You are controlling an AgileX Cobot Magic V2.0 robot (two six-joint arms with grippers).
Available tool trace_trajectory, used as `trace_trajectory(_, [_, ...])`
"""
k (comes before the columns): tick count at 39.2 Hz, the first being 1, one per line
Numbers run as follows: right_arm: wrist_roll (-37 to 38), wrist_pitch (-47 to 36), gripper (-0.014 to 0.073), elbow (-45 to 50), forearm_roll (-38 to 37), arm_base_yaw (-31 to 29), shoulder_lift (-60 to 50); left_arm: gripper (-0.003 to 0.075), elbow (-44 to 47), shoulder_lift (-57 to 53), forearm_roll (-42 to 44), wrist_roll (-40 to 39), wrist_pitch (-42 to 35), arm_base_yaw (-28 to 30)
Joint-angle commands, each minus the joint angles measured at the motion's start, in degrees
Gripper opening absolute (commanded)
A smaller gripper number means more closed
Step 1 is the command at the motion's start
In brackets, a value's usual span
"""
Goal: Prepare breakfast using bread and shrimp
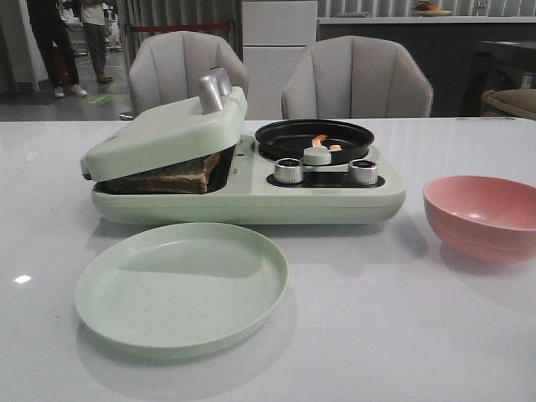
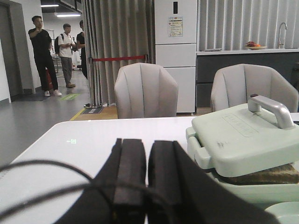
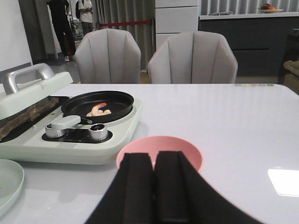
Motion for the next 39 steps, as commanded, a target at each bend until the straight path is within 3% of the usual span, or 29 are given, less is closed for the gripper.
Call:
trace_trajectory(1, [1.80, -5.53, 0.0132, -0.89, -1.53, -0.67, -1.18, 0.0112, 1.19, -0.32, -0.10, -0.64, -4.61, -0.34])
trace_trajectory(39, [-2.98, -5.66, 0.0132, -0.89, -0.73, -0.67, -1.18, 0.0112, 1.19, -0.32, -0.10, -0.64, -4.61, -0.34])
